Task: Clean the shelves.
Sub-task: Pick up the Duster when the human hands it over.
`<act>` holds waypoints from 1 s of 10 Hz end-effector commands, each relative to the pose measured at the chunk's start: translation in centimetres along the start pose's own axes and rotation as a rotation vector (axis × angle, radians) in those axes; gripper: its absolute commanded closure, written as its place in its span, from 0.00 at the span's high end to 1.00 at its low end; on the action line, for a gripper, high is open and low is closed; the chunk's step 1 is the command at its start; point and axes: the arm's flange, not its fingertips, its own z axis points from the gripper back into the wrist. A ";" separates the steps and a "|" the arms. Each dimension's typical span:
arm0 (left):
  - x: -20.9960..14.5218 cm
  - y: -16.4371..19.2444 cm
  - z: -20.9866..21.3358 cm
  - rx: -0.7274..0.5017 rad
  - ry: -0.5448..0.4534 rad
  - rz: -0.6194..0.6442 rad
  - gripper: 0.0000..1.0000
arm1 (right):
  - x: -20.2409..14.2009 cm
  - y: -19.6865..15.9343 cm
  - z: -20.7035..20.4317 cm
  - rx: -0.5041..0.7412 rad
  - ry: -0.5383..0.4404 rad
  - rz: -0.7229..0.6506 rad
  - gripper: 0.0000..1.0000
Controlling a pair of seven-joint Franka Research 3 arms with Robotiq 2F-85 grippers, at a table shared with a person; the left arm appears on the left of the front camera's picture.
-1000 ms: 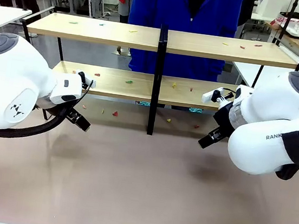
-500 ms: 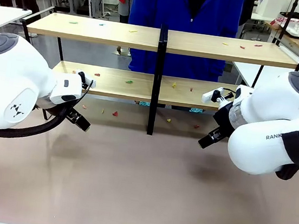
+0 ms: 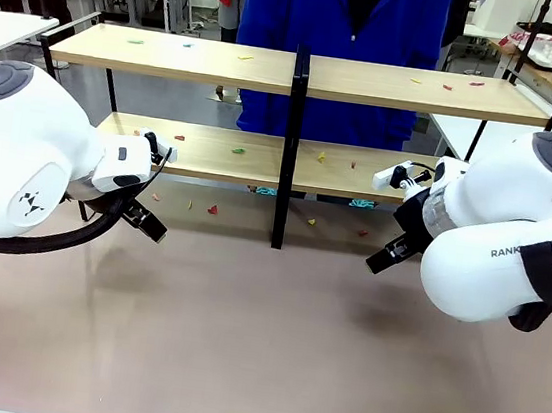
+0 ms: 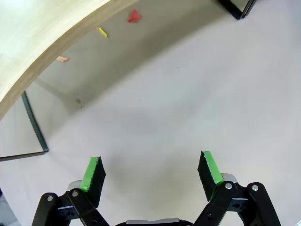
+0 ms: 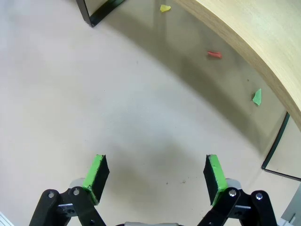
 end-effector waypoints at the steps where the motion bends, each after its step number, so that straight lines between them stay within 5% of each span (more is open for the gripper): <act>1: 0.0 0.0 0.0 0.000 0.000 -0.001 1.00 | 0.0 0.0 0.1 0.000 -0.002 0.000 1.00; 3: 0.0 0.0 0.0 0.000 0.000 0.000 1.00 | 0.0 0.0 0.0 0.000 0.000 0.000 1.00; 7: -6.1 3.3 17.3 -0.113 -0.257 -0.141 1.00 | -4.8 -2.3 15.3 0.060 -0.206 0.094 1.00; 10: -12.0 5.5 25.7 -0.245 -0.484 -0.299 1.00 | -8.7 -4.4 23.7 0.078 -0.357 0.178 1.00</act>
